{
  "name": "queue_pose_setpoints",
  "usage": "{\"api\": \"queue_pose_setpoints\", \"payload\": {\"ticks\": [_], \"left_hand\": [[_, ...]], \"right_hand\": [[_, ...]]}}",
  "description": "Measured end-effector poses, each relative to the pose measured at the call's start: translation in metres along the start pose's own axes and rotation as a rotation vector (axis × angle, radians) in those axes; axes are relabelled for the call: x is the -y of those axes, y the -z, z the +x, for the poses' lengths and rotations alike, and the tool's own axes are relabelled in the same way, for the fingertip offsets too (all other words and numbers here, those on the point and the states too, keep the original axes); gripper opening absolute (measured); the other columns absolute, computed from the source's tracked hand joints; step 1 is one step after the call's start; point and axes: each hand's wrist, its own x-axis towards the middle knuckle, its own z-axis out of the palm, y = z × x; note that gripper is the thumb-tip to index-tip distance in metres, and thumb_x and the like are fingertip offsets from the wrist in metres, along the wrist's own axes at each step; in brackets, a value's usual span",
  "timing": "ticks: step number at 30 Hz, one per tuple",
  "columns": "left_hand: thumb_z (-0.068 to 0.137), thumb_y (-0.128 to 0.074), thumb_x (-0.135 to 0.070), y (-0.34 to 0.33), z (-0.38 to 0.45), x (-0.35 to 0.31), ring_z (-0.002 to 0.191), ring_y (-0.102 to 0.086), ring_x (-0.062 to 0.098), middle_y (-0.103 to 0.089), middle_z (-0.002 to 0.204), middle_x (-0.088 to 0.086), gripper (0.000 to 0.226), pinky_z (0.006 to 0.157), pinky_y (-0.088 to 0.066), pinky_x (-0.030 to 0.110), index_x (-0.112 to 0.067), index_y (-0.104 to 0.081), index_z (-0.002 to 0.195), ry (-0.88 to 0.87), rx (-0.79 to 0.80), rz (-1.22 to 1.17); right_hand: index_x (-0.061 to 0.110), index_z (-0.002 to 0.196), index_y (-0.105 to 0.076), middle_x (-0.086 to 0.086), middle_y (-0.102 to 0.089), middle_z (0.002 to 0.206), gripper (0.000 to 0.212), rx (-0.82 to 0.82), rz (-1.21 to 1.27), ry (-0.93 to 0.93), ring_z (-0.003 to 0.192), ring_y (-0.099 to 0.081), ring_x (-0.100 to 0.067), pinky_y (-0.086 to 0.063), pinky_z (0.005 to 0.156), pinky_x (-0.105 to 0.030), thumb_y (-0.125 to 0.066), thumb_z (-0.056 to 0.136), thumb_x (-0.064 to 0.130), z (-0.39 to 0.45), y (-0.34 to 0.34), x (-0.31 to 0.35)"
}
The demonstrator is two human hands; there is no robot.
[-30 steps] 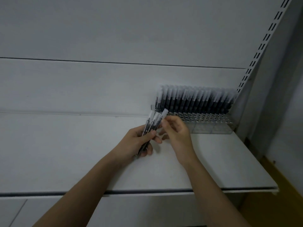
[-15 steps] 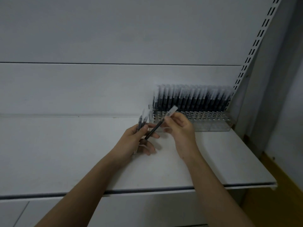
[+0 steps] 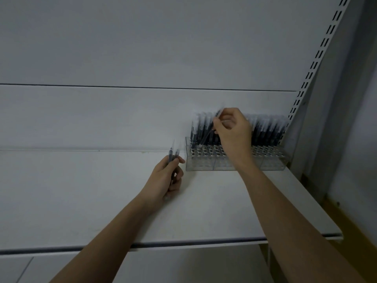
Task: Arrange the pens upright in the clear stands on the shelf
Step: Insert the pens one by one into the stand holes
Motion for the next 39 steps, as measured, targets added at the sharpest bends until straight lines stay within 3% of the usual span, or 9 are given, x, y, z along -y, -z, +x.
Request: {"api": "queue_pose_setpoints", "payload": {"ticks": [5, 9, 12, 15, 17, 20, 24, 32, 39], "left_hand": [[0.106, -0.040, -0.020, -0.002, -0.002, -0.001, 0.046, -0.026, 0.015, -0.043, 0.063, 0.001, 0.018, 0.041, -0.019, 0.018, -0.012, -0.056, 0.103, -0.023, 0.022, -0.031], [0.106, -0.042, -0.025, -0.002, -0.004, -0.001, 0.047, -0.040, 0.018, -0.053, 0.068, 0.002, 0.024, 0.046, -0.027, 0.025, -0.012, -0.061, 0.112, -0.089, 0.021, 0.042], [0.105, -0.042, -0.028, -0.003, -0.006, -0.003, 0.050, -0.049, 0.021, -0.062, 0.077, 0.006, 0.026, 0.046, -0.033, 0.026, -0.012, -0.059, 0.117, -0.114, 0.045, 0.053], [0.106, -0.041, -0.027, -0.003, -0.008, -0.004, 0.054, -0.055, 0.023, -0.069, 0.086, 0.009, 0.026, 0.044, -0.041, 0.027, -0.008, -0.056, 0.115, -0.103, 0.084, 0.042], [0.106, -0.040, -0.026, -0.004, -0.008, -0.005, 0.055, -0.056, 0.024, -0.072, 0.090, 0.010, 0.025, 0.044, -0.043, 0.027, -0.006, -0.054, 0.111, -0.092, 0.102, 0.047], [0.106, -0.039, -0.027, -0.005, -0.009, -0.007, 0.055, -0.058, 0.025, -0.074, 0.094, 0.012, 0.026, 0.043, -0.045, 0.027, -0.005, -0.053, 0.108, -0.085, 0.125, 0.055], [0.106, -0.038, -0.029, -0.006, -0.012, -0.008, 0.055, -0.058, 0.028, -0.074, 0.095, 0.016, 0.029, 0.043, -0.044, 0.027, -0.005, -0.054, 0.107, -0.083, 0.146, 0.120], [0.108, -0.037, -0.026, -0.008, -0.012, -0.004, 0.048, -0.054, 0.024, -0.074, 0.087, 0.012, 0.026, 0.041, -0.039, 0.025, -0.006, -0.054, 0.112, -0.154, 0.211, 0.375], [0.107, -0.037, -0.028, -0.008, -0.011, -0.002, 0.049, -0.055, 0.026, -0.073, 0.089, 0.010, 0.029, 0.042, -0.041, 0.025, -0.007, -0.053, 0.120, -0.158, 0.195, 0.404]], "right_hand": [[0.017, 0.098, -0.058, 0.009, -0.062, 0.087, 0.011, 0.066, -0.125, 0.035, 0.078, -0.062, -0.007, -0.052, 0.069, -0.015, -0.067, 0.093, 0.014, 0.004, -0.011, -0.001], [0.014, 0.096, -0.057, 0.013, -0.057, 0.080, 0.009, 0.181, -0.320, 0.033, 0.072, -0.058, -0.006, -0.048, 0.066, -0.015, -0.066, 0.094, 0.014, -0.002, -0.021, -0.011], [0.008, 0.100, -0.061, 0.013, -0.055, 0.078, 0.010, 0.209, -0.375, 0.019, 0.073, -0.057, -0.009, -0.052, 0.072, -0.024, -0.065, 0.095, 0.016, -0.011, -0.027, -0.021], [0.009, 0.103, -0.059, 0.005, -0.056, 0.090, 0.016, 0.189, -0.379, 0.011, 0.076, -0.055, -0.008, -0.049, 0.071, -0.023, -0.068, 0.093, 0.017, -0.015, -0.027, -0.023], [0.013, 0.108, -0.056, 0.002, -0.053, 0.100, 0.021, 0.127, -0.337, 0.015, 0.078, -0.052, -0.005, -0.045, 0.069, -0.016, -0.069, 0.092, 0.016, -0.022, -0.024, -0.024], [0.019, 0.103, -0.056, 0.003, -0.059, 0.095, 0.012, 0.047, -0.137, -0.036, 0.078, -0.056, -0.005, -0.047, 0.071, -0.016, -0.064, 0.095, 0.015, -0.041, -0.021, -0.021], [0.018, 0.097, -0.063, -0.003, -0.066, 0.085, 0.004, 0.192, 0.173, -0.220, 0.071, -0.063, -0.010, -0.053, 0.066, -0.025, -0.060, 0.099, 0.017, -0.073, -0.024, -0.023], [0.009, 0.097, -0.068, -0.001, -0.071, 0.076, 0.010, 0.301, 0.256, -0.334, 0.066, -0.062, -0.017, -0.050, 0.054, -0.028, -0.065, 0.095, 0.018, -0.089, -0.019, -0.021], [0.009, 0.094, -0.070, -0.002, -0.072, 0.078, 0.008, 0.297, 0.245, -0.326, 0.070, -0.065, -0.010, -0.052, 0.060, -0.023, -0.069, 0.093, 0.017, -0.089, -0.016, -0.023]]}}
